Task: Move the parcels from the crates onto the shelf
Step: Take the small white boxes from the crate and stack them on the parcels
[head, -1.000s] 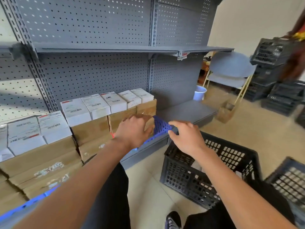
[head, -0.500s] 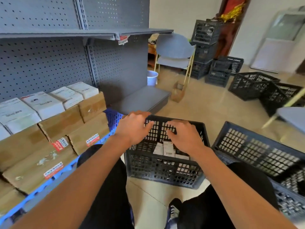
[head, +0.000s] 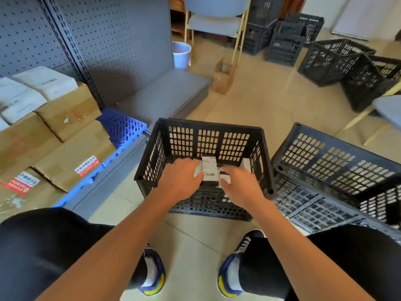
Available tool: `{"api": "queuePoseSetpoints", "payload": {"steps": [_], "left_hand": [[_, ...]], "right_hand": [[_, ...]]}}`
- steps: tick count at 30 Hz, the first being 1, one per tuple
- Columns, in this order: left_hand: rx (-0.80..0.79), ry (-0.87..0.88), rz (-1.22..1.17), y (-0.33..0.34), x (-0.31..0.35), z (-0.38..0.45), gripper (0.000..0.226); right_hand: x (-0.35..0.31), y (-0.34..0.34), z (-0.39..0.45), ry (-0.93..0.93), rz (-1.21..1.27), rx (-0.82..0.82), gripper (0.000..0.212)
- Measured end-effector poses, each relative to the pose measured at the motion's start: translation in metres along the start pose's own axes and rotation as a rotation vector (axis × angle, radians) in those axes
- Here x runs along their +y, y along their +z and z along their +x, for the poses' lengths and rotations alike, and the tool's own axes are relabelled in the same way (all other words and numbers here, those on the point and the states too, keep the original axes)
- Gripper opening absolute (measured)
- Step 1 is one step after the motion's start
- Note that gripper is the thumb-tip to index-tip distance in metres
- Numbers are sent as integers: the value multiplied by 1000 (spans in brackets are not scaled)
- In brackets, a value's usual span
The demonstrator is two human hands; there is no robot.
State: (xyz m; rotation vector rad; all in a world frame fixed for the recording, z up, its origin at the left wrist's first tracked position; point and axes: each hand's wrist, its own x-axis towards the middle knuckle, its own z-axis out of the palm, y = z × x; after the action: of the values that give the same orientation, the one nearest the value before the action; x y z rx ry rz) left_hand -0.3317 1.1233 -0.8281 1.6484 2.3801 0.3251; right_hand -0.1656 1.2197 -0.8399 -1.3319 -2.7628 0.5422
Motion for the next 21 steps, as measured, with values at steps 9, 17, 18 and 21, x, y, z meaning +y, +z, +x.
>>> {"api": "queuePoseSetpoints", "payload": {"steps": [9,17,18,21], "left_hand": [[-185,-23,21,75,-20,20,38],[-195,-68,54,102,-22,16,44],[-197,-70,51,102,-22,15,43],[-212,-72,43,99,-21,10,42]], "right_hand": [[29,74,17,50,0,-130,45],[39,87,14,43,22,-128,42],[39,87,12,41,25,-127,43],[38,88,5,38,32,-127,44]]}}
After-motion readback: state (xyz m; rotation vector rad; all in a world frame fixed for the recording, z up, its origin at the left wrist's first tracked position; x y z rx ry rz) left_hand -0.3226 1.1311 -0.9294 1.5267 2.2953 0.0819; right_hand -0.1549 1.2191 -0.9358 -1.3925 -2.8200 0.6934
